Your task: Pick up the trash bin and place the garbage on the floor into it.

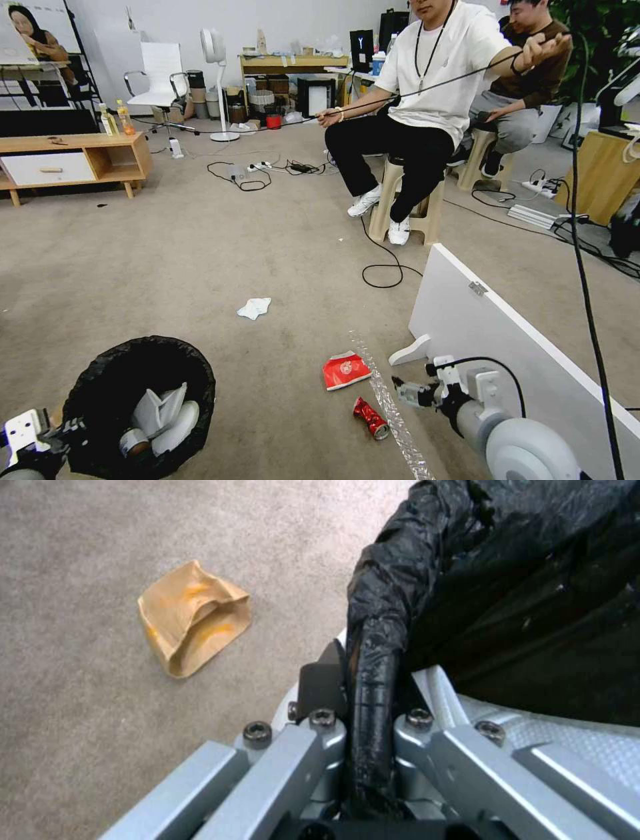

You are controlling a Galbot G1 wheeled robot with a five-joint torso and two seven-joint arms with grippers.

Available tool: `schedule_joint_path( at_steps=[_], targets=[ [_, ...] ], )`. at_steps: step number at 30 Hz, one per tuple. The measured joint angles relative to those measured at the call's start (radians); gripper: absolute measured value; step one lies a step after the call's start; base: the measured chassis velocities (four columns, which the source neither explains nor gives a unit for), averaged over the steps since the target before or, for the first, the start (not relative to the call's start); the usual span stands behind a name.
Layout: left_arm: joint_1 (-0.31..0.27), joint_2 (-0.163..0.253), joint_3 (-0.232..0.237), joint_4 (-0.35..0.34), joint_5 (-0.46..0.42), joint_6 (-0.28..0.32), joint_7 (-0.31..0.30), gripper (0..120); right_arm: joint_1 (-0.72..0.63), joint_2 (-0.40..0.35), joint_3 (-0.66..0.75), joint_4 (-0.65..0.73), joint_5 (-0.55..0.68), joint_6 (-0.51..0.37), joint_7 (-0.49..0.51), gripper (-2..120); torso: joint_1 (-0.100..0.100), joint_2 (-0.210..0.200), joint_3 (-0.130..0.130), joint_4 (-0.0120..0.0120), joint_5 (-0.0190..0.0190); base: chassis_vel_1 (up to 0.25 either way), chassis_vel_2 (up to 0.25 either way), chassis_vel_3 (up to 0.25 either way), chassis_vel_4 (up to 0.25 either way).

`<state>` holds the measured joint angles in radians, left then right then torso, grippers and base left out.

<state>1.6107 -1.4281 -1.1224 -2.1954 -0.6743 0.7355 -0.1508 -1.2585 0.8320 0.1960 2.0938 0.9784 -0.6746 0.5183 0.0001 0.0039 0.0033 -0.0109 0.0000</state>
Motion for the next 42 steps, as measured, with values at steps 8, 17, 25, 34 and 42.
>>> schedule_joint_path(
  at_steps=[8,17,25,34,42],
  targets=[
    [-0.005,-0.004,0.001,0.013,0.011,0.0,0.001,3,0.115,0.037,-0.122,-0.225,0.0,-0.019,-0.013,100,0.0,0.0,0.0,0.0002,0.0003,0.0,0.0,0.0,0.0],
    [-0.008,-0.01,0.0,0.017,0.02,0.0,0.002,3,0.23,0.086,-0.236,-0.374,-0.018,-0.042,-0.053,100,0.0,0.0,0.0,0.0001,-0.0001,0.0,0.0,0.0,0.0],
    [-0.008,-0.012,-0.011,0.015,0.02,0.0,0.002,3,0.332,0.13,-0.366,-0.486,-0.024,-0.035,-0.081,100,0.0,0.0,0.0,0.0001,-0.0002,0.0,0.0,0.0,0.0],
    [-0.01,-0.018,-0.016,0.015,0.021,0.0,0.004,3,0.405,0.189,-0.446,-0.595,-0.044,-0.036,-0.11,100,0.0,0.0,0.0,0.0,-0.0001,0.0,0.0,0.0,0.0],
    [-0.01,-0.016,-0.019,0.02,0.021,0.0,0.008,3,0.441,0.232,-0.469,-0.683,-0.073,-0.012,-0.133,99,0.0,0.0,0.0,0.0001,-0.0001,0.0,0.0,0.0,0.0]
  ],
)
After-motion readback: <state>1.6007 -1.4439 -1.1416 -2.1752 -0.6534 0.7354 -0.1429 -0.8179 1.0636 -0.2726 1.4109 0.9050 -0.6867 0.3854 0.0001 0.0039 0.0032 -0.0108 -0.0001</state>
